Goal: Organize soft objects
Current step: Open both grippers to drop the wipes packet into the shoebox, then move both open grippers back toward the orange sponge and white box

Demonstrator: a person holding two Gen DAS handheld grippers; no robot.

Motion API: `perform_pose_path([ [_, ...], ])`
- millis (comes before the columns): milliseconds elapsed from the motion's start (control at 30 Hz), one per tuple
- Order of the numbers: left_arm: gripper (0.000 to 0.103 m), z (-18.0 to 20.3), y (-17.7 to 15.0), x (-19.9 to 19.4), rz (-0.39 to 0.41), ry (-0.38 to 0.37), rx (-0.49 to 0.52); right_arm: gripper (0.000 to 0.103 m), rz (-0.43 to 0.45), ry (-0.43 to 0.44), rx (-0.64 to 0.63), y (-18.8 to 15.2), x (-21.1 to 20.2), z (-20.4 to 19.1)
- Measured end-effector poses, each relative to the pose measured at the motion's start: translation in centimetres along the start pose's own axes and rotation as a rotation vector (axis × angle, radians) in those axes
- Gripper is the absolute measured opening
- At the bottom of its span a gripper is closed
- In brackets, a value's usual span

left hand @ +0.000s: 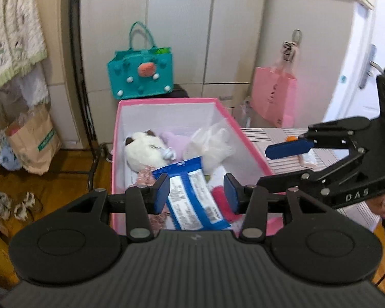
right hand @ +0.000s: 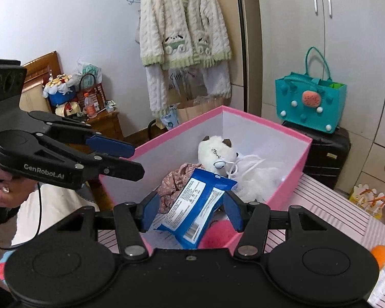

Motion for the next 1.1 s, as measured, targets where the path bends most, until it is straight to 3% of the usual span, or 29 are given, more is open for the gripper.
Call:
perform_pose_path([
  [200, 0.048, 3.5, -0.8, -3.2, 0.024, -0.005, 0.086, 0.061, 0.019, -0.013, -0.025, -1.5, -4.3, -1.3],
  [467, 0.049, 8.2, -2.9, -5.1, -0.062, -0.111, 0.170, 0.062, 0.005, -0.049, -0.035, -5.3, -9.3, -2.7],
  [800, 0.050, 13.5, -4.9, -4.0, -0.142, -0.184, 0.258, 0.063, -0.003, -0.131, -0.010, -10.8, -12.8, -1.3],
  [1100, 0.052, 17.8, -5.9, -0.1, -0.244, -0.239, 0.331, 0.065, -0.036, -0.130, 0.076, -15.1, -12.8, 2.4],
])
Point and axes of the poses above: each gripper's, at about its wrist camera, not at the fingertips, and x roughly the way its jaws point, z to its right, y to its top, the point moved 7 cm from there along x, roughly the way its jaws point, and after that the axes turned 8 degrees about -z, right-handed, at the moved point
